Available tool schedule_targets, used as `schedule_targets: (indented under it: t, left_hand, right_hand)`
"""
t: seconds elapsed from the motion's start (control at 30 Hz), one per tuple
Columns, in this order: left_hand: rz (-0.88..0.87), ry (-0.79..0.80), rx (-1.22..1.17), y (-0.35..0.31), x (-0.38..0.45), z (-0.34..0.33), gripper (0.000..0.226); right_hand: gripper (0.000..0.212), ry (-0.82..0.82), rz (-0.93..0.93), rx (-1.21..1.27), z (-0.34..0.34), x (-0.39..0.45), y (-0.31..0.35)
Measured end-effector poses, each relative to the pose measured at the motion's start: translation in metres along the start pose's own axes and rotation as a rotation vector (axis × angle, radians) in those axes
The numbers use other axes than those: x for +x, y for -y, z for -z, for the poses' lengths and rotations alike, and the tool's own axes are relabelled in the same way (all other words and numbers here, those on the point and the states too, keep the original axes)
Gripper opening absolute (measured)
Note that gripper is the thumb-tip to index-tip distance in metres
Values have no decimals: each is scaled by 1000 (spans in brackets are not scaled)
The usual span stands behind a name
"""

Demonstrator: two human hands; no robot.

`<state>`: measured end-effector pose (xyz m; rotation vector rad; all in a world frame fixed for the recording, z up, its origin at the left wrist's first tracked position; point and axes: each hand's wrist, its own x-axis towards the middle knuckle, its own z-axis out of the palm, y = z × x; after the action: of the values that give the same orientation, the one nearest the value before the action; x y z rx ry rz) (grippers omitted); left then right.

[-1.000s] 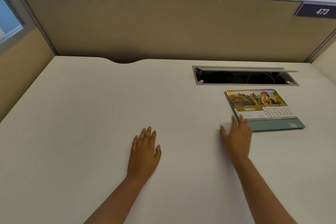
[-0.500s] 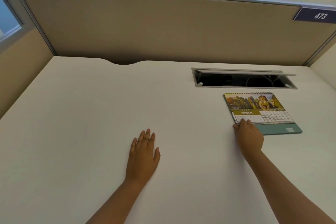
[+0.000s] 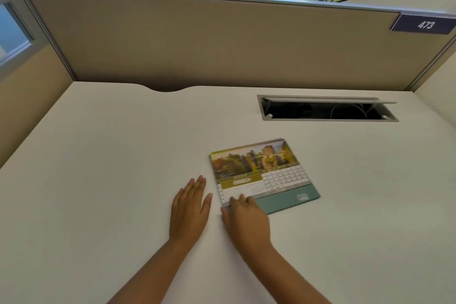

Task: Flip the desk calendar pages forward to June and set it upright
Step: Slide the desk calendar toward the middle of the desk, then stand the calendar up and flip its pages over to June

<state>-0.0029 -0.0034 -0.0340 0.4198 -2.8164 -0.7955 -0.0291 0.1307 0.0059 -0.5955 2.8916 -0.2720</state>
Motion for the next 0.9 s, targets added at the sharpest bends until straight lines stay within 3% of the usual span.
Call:
schedule_targets:
  t: [0.13, 0.2, 0.3, 0.37, 0.6, 0.8, 0.9]
  left_hand:
    - [142, 20, -207, -4, 2, 5, 52]
    - [188, -10, -269, -3, 1, 8, 53]
    - [242, -29, -439, -3, 2, 13, 54]
    - [310, -31, -548, -8, 6, 14, 53]
    - [566, -36, -914, -35, 22, 18, 54]
    - [608, -71, -1144, -36, 31, 43, 52]
    - [509, -147, -1198, -36, 31, 56, 34]
  right_hand:
    - [41, -49, 125, 257, 12, -8, 17]
    - [42, -152, 36, 371, 22, 4, -1]
    - [49, -269, -252, 418, 35, 29, -53]
    - [57, -209, -425, 396, 38, 40, -81]
    - [61, -162, -581, 614, 34, 56, -91]
    - [62, -271, -529, 910, 38, 48, -82]
    - [54, -387, -451, 998, 47, 42, -78]
